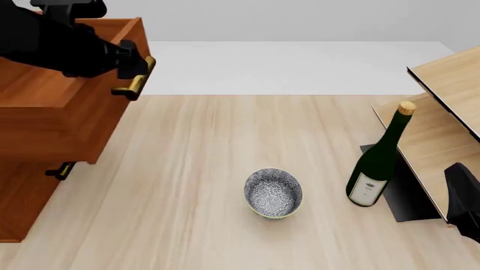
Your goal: Close the bottom drawer of the cabinet and open the top drawer.
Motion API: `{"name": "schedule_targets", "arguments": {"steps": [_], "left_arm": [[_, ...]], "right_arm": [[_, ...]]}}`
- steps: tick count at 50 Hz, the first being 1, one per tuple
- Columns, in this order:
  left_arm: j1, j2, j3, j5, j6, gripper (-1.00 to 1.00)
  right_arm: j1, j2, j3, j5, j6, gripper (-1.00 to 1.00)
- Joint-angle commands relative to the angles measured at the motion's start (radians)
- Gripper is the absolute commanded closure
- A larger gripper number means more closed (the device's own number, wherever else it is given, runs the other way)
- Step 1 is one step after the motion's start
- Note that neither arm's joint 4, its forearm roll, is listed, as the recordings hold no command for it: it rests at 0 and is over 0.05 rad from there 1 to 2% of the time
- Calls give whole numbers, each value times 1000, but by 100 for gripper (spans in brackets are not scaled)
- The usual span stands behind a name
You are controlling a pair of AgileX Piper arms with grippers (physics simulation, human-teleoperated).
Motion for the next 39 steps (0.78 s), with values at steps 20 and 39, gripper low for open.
{"name": "schedule_targets", "arguments": {"steps": [20, 39], "left_arm": [[-111, 48, -45, -26, -65, -100], [-171, 75, -101, -39, -97, -100]], "right_arm": [[1, 4, 1, -5, -4, -100], [1, -7, 4, 1, -13, -100]]}}
